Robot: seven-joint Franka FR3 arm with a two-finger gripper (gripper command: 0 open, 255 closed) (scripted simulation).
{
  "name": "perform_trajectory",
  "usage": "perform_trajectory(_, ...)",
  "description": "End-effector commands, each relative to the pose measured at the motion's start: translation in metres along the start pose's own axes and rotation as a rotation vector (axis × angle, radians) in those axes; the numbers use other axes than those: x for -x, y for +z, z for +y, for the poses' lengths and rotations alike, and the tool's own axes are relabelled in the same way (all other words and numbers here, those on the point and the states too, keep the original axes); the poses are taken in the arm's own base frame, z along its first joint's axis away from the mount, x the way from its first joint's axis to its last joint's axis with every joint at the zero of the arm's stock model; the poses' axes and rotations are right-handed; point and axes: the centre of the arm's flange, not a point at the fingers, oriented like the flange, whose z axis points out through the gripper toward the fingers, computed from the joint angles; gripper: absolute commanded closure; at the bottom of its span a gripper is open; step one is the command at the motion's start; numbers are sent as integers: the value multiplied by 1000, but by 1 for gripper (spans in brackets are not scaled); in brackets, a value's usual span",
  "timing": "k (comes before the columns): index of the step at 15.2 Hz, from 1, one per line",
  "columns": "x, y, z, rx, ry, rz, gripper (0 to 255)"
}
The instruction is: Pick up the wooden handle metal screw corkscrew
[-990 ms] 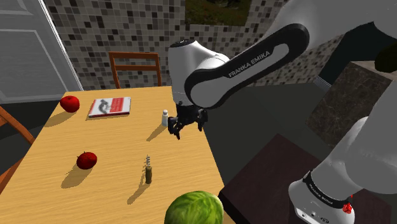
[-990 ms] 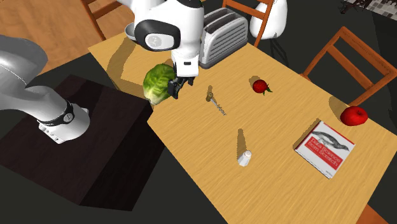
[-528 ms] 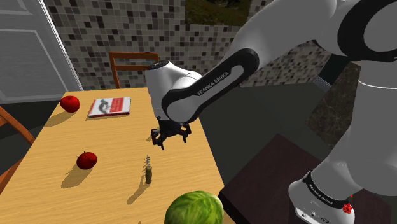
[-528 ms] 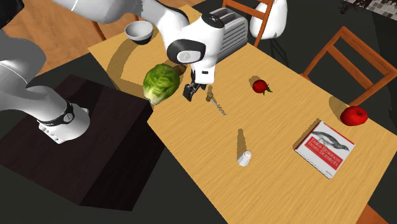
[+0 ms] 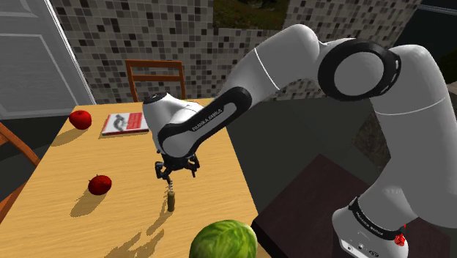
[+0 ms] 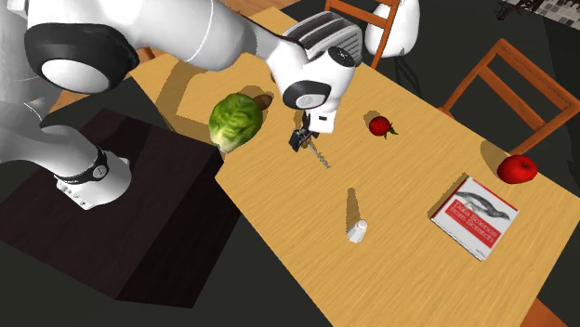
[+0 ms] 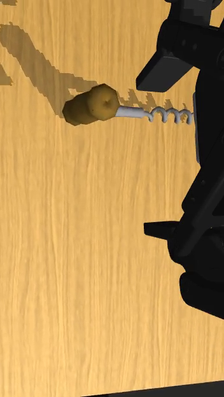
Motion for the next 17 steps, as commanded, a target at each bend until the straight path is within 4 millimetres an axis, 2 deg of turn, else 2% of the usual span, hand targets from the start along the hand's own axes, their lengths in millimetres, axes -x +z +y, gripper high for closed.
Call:
perform_trajectory(1, -11, 18, -22, 5, 25, -10, 0)
perform_trajectory(5, -29, 49, -58, 12, 67, -30, 0)
perform_trajectory(12, -34, 86, -63, 12, 67, -30, 0)
perform_trajectory(14, -35, 89, -63, 12, 67, -30, 0)
perform_trajectory(15, -34, 89, -63, 12, 68, -30, 255)
perform_trajectory(17, -34, 89, -63, 12, 68, -30, 255)
